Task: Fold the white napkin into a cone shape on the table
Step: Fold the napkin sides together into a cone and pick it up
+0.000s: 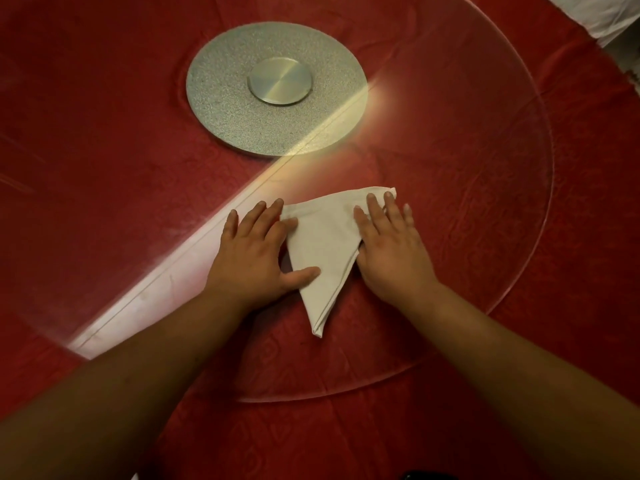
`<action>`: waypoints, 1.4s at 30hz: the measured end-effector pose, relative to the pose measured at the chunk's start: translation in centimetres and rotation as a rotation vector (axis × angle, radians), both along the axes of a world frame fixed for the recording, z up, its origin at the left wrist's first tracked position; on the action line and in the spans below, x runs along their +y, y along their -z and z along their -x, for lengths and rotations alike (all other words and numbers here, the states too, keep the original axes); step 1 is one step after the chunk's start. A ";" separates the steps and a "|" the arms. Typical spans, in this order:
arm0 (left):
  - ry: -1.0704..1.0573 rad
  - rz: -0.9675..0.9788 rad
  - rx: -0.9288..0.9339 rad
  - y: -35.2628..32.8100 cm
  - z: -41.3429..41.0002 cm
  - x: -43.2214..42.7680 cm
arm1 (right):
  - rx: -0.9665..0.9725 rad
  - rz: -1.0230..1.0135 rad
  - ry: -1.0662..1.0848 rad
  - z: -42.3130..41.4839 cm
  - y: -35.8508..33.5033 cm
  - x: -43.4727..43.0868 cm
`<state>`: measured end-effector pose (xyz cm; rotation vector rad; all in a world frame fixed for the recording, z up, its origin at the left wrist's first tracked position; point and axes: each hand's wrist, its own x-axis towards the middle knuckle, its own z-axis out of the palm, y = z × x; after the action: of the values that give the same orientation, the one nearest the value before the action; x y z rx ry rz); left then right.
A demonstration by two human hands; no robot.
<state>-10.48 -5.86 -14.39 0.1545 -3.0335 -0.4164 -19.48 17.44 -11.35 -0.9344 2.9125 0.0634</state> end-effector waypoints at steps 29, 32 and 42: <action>-0.013 -0.007 -0.015 -0.1 -0.1 1.1 | -0.090 0.178 0.106 5.4 -1.2 1.8; -0.016 -0.022 -0.015 -0.2 0.0 1.1 | -0.089 0.295 0.354 7.2 -2.2 0.2; -0.015 -0.029 -0.020 -0.2 0.0 0.9 | -0.400 0.503 0.387 9.7 -4.4 -0.4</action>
<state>-10.47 -4.94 -14.15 0.1835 -3.0450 -0.4613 -29.16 17.08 -6.94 -0.3397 2.6959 -0.8076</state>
